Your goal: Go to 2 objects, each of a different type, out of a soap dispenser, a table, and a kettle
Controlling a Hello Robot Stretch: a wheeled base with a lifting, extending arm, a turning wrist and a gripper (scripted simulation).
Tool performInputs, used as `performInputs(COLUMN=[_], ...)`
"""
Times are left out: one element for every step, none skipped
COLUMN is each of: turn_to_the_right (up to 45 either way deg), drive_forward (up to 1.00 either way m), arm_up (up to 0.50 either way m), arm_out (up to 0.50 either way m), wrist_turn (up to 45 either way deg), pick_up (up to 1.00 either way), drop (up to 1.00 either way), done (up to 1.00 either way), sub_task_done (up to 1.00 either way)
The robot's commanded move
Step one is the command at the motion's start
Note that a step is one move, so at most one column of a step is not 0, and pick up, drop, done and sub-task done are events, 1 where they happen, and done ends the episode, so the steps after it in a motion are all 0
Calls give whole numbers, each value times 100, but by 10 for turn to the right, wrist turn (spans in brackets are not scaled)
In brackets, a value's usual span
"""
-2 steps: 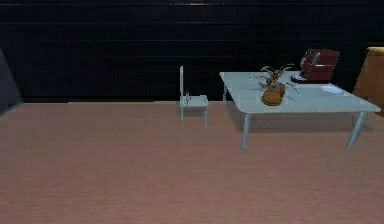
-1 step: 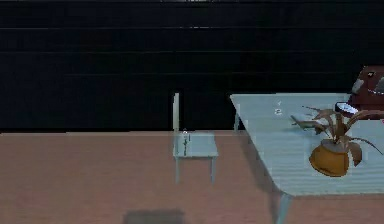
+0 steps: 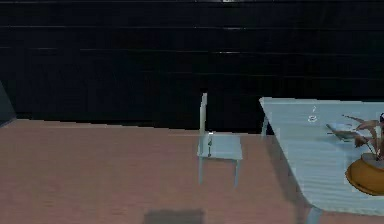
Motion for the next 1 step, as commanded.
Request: performInputs(turn_to_the_right=[0], drive_forward=[20], arm_up=[0], arm_out=[0], wrist_turn=[0], pick_up=[0], drop=[0], done=[0], sub_task_done=[0])
